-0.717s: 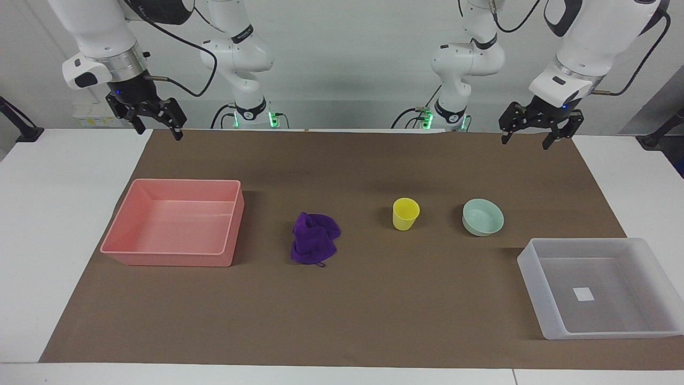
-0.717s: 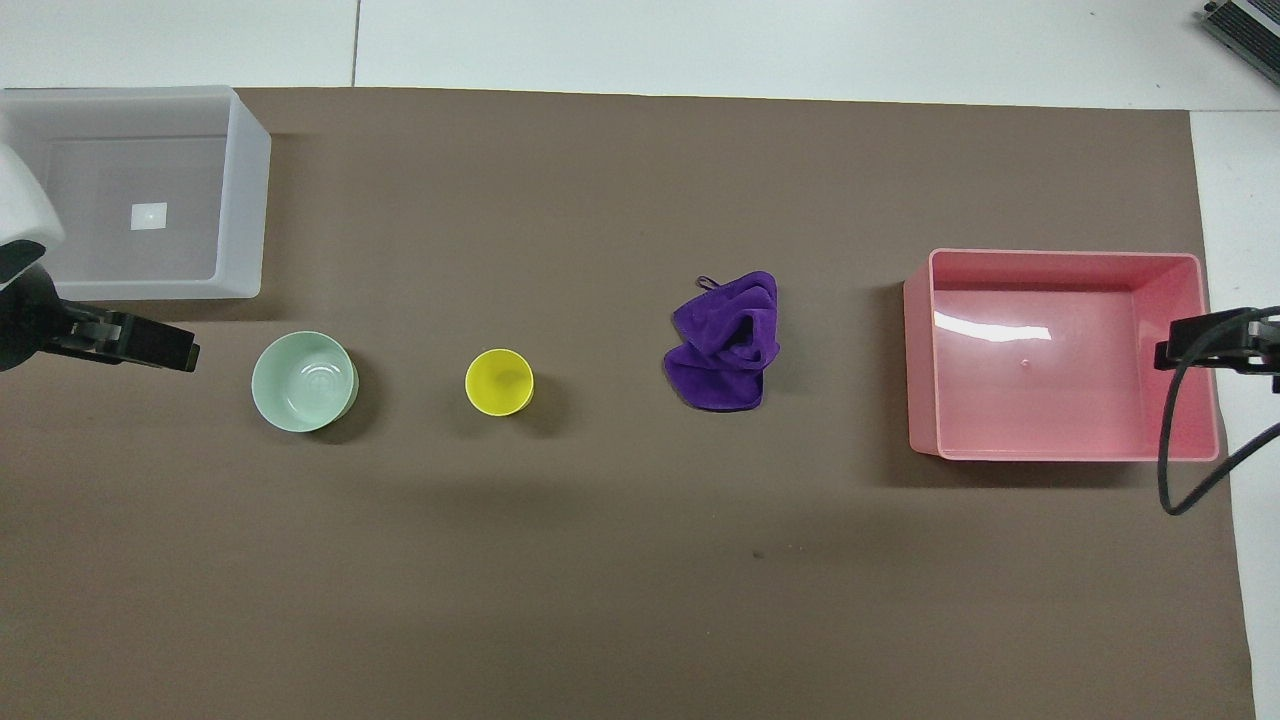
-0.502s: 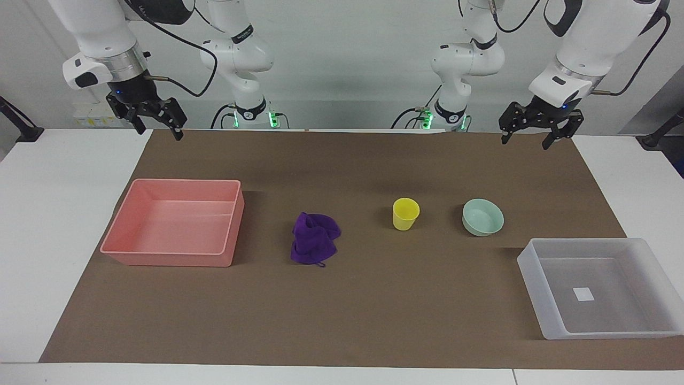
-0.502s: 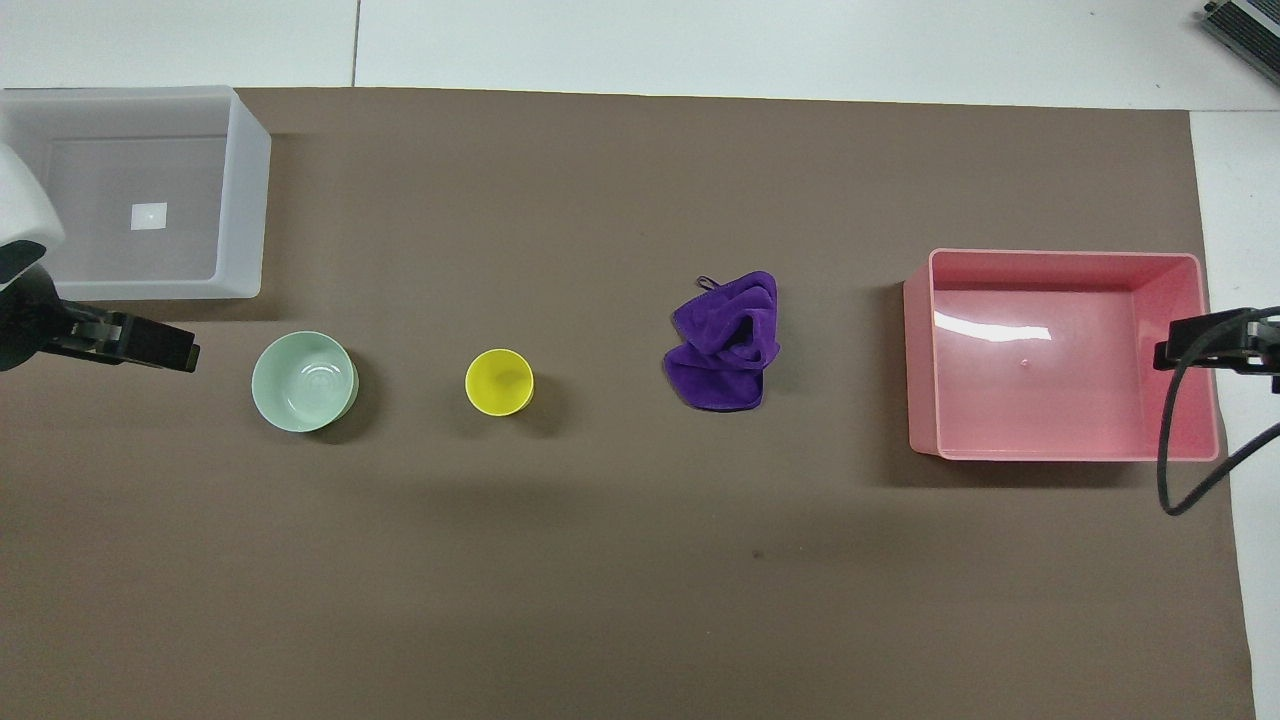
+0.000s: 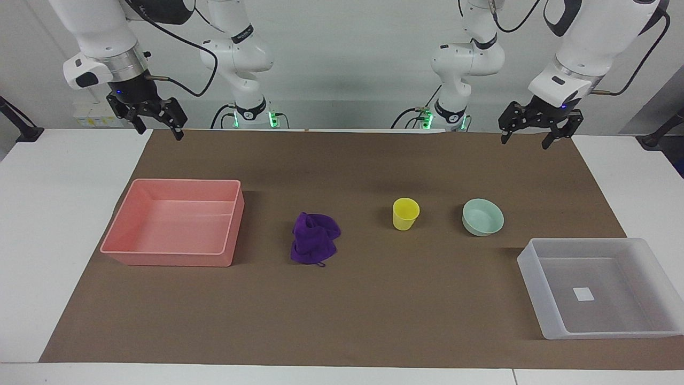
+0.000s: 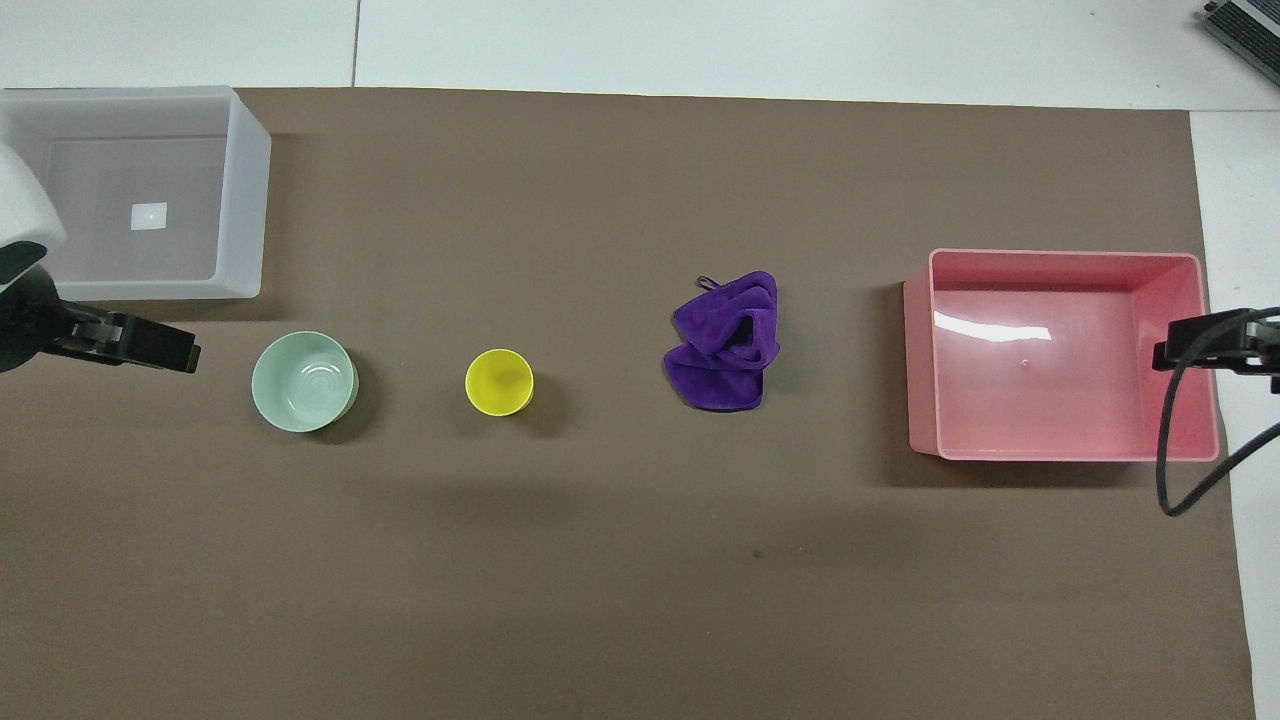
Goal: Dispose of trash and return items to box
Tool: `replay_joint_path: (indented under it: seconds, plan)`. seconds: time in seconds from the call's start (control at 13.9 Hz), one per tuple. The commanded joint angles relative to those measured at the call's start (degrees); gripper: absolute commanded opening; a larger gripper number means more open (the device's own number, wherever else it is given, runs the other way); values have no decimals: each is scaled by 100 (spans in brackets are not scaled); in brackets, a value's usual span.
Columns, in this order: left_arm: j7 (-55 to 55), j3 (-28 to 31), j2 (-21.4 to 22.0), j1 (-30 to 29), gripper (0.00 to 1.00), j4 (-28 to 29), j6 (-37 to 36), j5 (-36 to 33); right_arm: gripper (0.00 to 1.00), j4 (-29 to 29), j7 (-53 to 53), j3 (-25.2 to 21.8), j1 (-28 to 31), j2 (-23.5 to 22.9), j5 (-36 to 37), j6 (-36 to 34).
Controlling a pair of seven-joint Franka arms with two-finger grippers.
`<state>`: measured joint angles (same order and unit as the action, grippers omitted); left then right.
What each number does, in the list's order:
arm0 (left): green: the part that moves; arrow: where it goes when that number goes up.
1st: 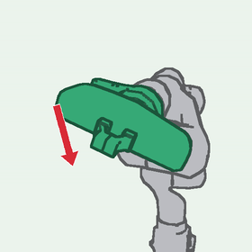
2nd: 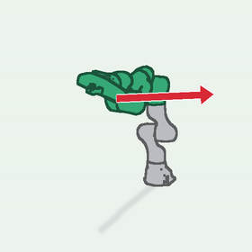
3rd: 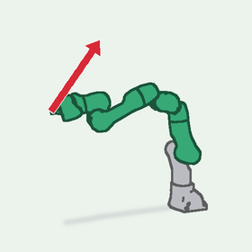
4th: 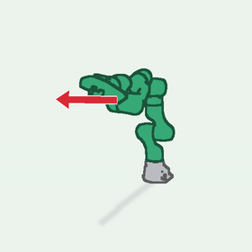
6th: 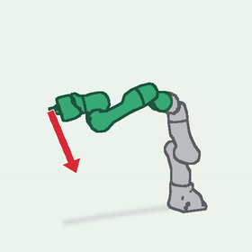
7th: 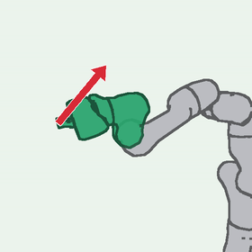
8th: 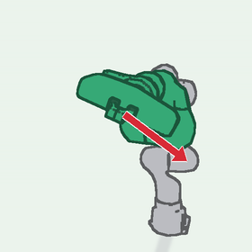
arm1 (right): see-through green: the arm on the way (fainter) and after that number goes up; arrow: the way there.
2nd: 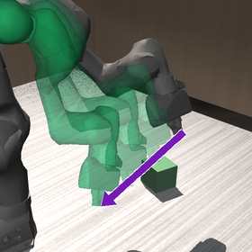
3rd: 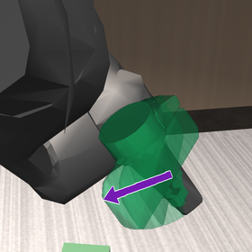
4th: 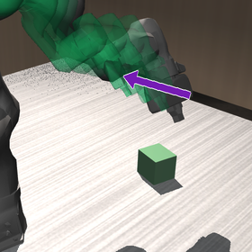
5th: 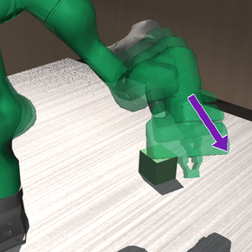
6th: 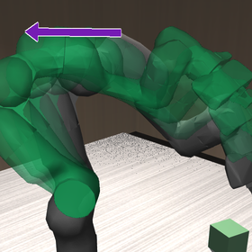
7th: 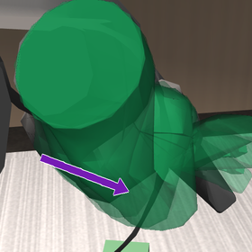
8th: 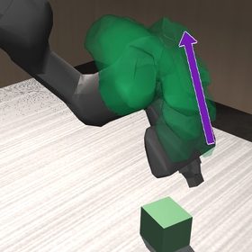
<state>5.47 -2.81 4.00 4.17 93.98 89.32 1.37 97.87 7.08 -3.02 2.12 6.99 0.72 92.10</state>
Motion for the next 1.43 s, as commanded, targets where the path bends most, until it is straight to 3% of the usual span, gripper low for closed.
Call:
replay_joint_path:
  seconds: [0.0, 0.57, 1.36]
  plan:
    - [-29, 0, 137, -12, 100, 121, 6, -22, 100, 180, -181, 56, 60, 154, 86, 89]
    - [15, 9, 180, -136, 100, 270, 252, -31, 100, 171, -190, 56, 69, 154, 86, 124]
    - [68, 9, 418, -443, 100, 1482, 1508, -22, 100, 171, -198, 56, 78, 154, 86, 98]
